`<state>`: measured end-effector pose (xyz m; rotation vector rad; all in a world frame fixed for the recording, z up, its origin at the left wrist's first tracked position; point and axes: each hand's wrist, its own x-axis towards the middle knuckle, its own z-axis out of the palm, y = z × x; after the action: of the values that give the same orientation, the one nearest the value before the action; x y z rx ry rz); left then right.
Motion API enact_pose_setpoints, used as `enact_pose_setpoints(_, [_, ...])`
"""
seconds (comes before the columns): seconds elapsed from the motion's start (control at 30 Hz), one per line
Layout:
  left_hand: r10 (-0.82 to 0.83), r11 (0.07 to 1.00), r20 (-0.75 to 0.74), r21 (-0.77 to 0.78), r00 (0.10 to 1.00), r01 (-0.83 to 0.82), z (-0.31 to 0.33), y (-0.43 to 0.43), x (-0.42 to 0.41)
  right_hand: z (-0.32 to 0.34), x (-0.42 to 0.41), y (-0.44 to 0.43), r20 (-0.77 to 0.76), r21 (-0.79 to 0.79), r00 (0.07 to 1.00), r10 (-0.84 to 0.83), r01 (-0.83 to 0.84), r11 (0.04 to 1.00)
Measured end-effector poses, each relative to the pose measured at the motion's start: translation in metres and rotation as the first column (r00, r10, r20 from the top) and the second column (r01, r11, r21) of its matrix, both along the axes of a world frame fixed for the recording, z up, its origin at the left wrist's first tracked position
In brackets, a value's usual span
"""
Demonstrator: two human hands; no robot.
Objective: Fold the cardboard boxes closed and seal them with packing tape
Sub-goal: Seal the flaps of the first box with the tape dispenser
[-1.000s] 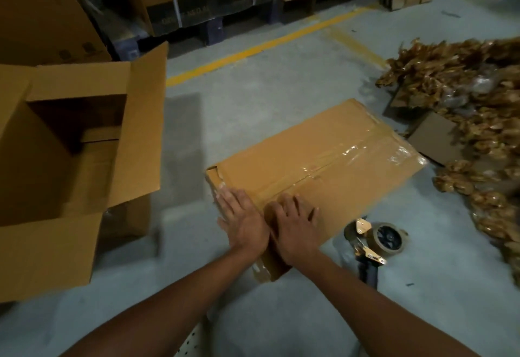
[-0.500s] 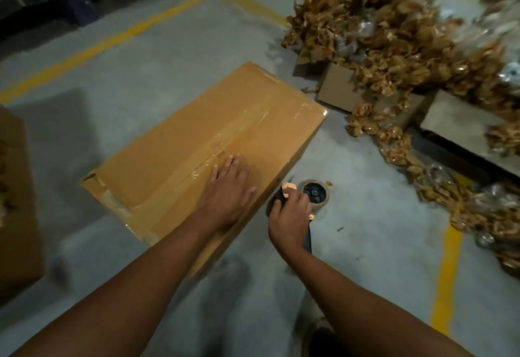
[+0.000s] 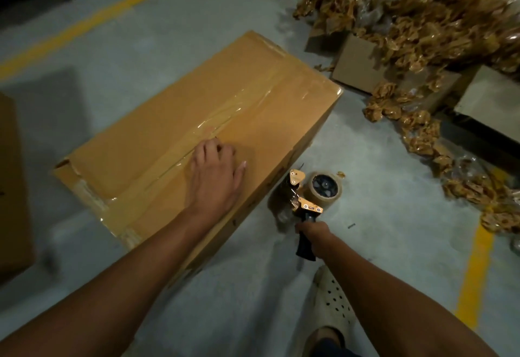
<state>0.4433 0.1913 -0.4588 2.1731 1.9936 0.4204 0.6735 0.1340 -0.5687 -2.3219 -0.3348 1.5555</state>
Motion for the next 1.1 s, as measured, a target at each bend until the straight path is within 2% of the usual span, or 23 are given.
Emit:
enact_pose_setpoints(0.07, [-0.044, 0.998, -0.087, -0.037, 0.995, 0.041, 0.001, -0.006, -0.013, 0.016, 0.001, 0.005, -0.161, 0.025, 0.983, -0.086, 0.091, 0.996])
enact_pose_setpoints(0.1, [-0.015, 0.999, -0.135, -0.042, 0.991, 0.009, 0.002, -0.011, -0.025, 0.025, 0.002, 0.006, -0.233, 0.038, 0.964, -0.127, 0.14, 0.989])
enact_pose_setpoints(0.17, [0.153, 0.984, -0.18, -0.06, 0.972, -0.166, 0.003, -0.024, -0.053, 0.046, 0.004, 0.002, -0.321, 0.055, 0.932, -0.172, 0.199, 0.978])
enact_pose_setpoints(0.23, [0.324, 0.924, -0.179, -0.15, 0.929, -0.352, 0.006, -0.04, -0.08, 0.068, 0.002, -0.006, -0.347, 0.089, 0.919, -0.187, 0.231, 0.969])
enact_pose_setpoints(0.3, [0.366, 0.865, -0.169, -0.3, 0.915, -0.402, 0.013, -0.058, -0.096, 0.095, -0.005, -0.016, -0.346, 0.176, 0.918, -0.195, 0.267, 0.948])
enact_pose_setpoints(0.43, [0.249, 0.852, -0.152, -0.436, 0.957, -0.29, 0.032, -0.09, -0.097, 0.148, -0.026, -0.043, -0.268, 0.335, 0.953, -0.144, 0.232, 0.913])
enact_pose_setpoints(0.53, [0.196, 0.808, -0.097, -0.548, 0.976, -0.217, 0.052, -0.097, -0.107, 0.183, -0.041, -0.066, -0.204, 0.416, 0.978, -0.044, 0.127, 0.9])
enact_pose_setpoints(0.6, [0.155, 0.759, -0.006, -0.64, 0.988, -0.123, 0.067, -0.098, -0.118, 0.204, -0.052, -0.079, -0.138, 0.45, 0.988, 0.067, 0.002, 0.893])
enact_pose_setpoints(0.67, [0.217, 0.729, 0.198, -0.684, 0.956, -0.024, 0.089, -0.1, -0.129, 0.221, -0.067, -0.088, -0.075, 0.483, 0.975, 0.21, -0.149, 0.863])
enact_pose_setpoints(0.7, [0.316, 0.739, 0.337, -0.674, 0.887, -0.008, 0.099, -0.101, -0.135, 0.227, -0.076, -0.09, -0.055, 0.498, 0.958, 0.28, -0.217, 0.84])
enact_pose_setpoints(0.73, [0.439, 0.746, 0.474, -0.666, 0.763, -0.015, 0.109, -0.101, -0.139, 0.232, -0.085, -0.091, -0.048, 0.513, 0.937, 0.346, -0.274, 0.814])
enact_pose_setpoints(0.8, [0.606, 0.747, 0.68, -0.665, 0.413, -0.003, 0.122, -0.098, -0.151, 0.237, -0.109, -0.092, -0.062, 0.541, 0.891, 0.449, -0.347, 0.766])
enact_pose_setpoints(0.83, [0.641, 0.739, 0.721, -0.673, 0.264, 0.041, 0.125, -0.096, -0.156, 0.236, -0.121, -0.091, -0.075, 0.556, 0.874, 0.479, -0.363, 0.748])
enact_pose_setpoints(0.87, [0.663, 0.725, 0.728, -0.683, 0.174, 0.089, 0.129, -0.096, -0.159, 0.235, -0.134, -0.09, -0.082, 0.562, 0.863, 0.498, -0.373, 0.738])
enact_pose_setpoints(0.93, [0.705, 0.692, 0.707, -0.702, 0.054, 0.168, 0.133, -0.097, -0.162, 0.229, -0.159, -0.089, -0.06, 0.556, 0.856, 0.513, -0.398, 0.73])
enact_pose_setpoints(1.03, [0.739, 0.674, 0.647, -0.71, -0.188, 0.207, 0.127, -0.091, -0.175, 0.223, -0.19, -0.084, 0.038, 0.561, 0.846, 0.532, -0.459, 0.689])
enact_pose_setpoints(1.1, [0.744, 0.663, 0.606, -0.72, -0.282, 0.203, 0.121, -0.086, -0.187, 0.222, -0.202, -0.079, 0.107, 0.557, 0.842, 0.529, -0.491, 0.67])
